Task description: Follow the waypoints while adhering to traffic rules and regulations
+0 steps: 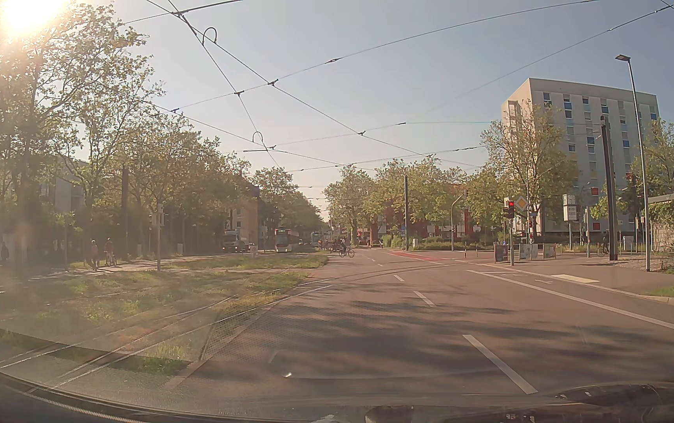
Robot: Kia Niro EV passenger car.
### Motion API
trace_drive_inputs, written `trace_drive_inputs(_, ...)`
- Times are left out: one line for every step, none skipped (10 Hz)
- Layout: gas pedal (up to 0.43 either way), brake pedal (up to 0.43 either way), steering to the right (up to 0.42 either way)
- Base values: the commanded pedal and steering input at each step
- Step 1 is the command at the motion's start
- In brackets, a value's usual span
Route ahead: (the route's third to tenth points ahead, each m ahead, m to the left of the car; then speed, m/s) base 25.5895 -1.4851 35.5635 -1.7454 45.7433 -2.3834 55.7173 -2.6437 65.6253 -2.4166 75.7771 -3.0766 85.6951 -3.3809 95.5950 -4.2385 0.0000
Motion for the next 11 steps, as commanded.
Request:
trace_drive_inputs(0.000,0.268,-0.013)
trace_drive_inputs(0.000,0.268,-0.013)
trace_drive_inputs(0.000,0.268,-0.013)
trace_drive_inputs(0.000,0.268,-0.013)
trace_drive_inputs(0.000,0.268,-0.014)
trace_drive_inputs(0.000,0.268,-0.013)
trace_drive_inputs(0.000,0.268,-0.013)
trace_drive_inputs(0.000,0.268,-0.013)
trace_drive_inputs(0.000,0.268,-0.013)
trace_drive_inputs(0.000,0.268,-0.013)
trace_drive_inputs(0.000,0.268,-0.014)
